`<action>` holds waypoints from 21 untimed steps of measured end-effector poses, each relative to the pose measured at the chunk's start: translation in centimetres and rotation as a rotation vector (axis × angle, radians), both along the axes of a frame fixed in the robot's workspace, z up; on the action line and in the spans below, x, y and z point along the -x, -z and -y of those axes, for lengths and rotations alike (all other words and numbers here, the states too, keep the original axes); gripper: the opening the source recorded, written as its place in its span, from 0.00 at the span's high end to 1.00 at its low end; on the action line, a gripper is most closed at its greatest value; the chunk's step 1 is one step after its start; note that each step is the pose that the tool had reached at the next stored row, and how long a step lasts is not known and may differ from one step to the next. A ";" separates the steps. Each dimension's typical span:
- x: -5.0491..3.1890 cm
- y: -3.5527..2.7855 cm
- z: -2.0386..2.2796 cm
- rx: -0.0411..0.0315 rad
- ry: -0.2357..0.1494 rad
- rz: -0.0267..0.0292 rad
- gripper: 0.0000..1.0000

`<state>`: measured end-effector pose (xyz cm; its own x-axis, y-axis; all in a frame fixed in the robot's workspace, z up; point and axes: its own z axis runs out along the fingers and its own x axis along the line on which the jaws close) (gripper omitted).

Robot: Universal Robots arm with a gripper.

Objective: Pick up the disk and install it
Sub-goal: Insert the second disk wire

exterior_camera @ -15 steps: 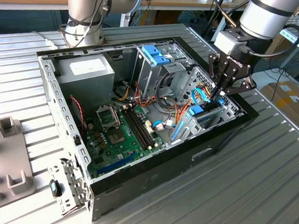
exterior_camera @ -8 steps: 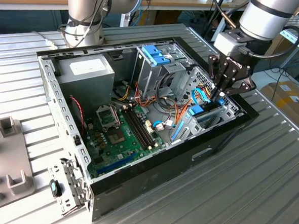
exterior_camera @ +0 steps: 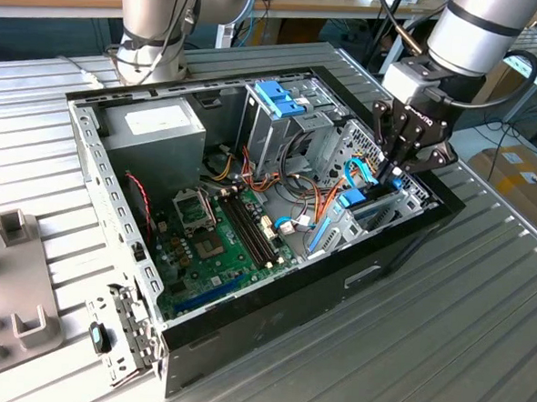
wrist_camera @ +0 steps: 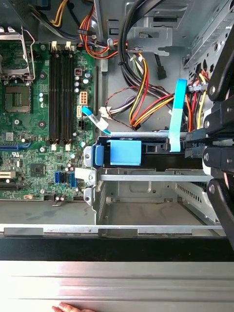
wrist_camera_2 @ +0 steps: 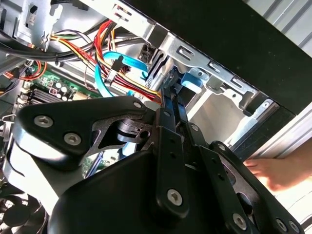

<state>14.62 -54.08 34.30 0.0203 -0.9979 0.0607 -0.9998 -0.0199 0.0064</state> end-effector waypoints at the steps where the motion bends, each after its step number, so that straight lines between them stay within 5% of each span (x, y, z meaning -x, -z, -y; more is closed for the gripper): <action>1: 0.00 0.05 0.00 0.0000 0.000 0.0000 0.84; 15: 0.00 0.37 0.00 -0.0009 0.000 0.0000 0.83; 16: 0.00 0.35 0.00 -0.0003 0.000 0.0000 0.76; 21: 0.00 0.02 0.00 0.0001 0.000 0.0000 0.76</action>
<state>14.62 -54.08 34.28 0.0203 -0.9979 0.0608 -0.9998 -0.0200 0.0064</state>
